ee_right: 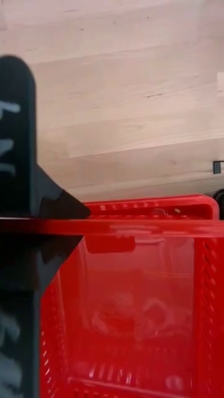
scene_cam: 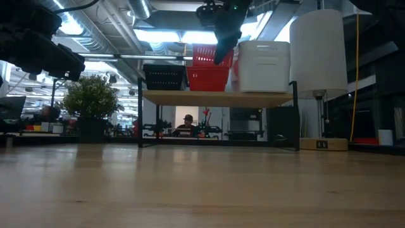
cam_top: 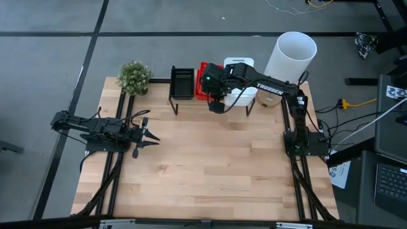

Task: Stack baskets on shelf by color
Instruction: Stack the red bin on top of the stacked red bins on the shelf

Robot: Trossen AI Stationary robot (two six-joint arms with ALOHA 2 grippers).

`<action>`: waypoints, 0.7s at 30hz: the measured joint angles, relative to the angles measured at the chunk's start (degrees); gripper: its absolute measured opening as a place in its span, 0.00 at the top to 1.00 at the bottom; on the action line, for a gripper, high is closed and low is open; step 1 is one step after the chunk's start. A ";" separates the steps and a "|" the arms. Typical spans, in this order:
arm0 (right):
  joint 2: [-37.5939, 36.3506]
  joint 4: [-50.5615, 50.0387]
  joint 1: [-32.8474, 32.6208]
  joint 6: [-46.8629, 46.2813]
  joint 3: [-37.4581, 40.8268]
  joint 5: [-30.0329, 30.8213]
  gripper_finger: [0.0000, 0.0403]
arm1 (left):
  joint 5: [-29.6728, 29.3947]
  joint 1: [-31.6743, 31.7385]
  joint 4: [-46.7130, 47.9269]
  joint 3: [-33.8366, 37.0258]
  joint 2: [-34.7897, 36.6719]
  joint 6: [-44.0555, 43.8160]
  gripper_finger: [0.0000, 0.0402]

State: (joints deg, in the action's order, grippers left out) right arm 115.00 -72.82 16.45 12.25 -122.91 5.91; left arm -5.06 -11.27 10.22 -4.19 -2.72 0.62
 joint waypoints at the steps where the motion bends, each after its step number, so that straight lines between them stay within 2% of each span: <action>1: 0.00 0.00 0.00 -0.06 0.00 0.00 0.98 | 0.00 0.00 0.00 0.00 0.00 -0.01 0.83; 6: 0.00 0.00 0.00 -0.13 0.00 0.33 0.92 | 0.00 -0.01 0.00 0.00 0.00 -0.01 0.83; 16: 0.00 0.02 -0.22 -2.44 0.00 0.15 0.73 | 0.00 0.00 0.00 0.00 0.00 0.00 0.83; 21: 0.00 0.09 -1.23 -3.17 -0.52 0.04 0.68 | 0.00 0.00 0.00 0.00 0.00 0.00 0.83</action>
State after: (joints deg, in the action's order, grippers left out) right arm 115.00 -72.73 15.22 9.08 -123.43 5.96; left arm -5.06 -11.27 10.22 -4.19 -2.72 0.62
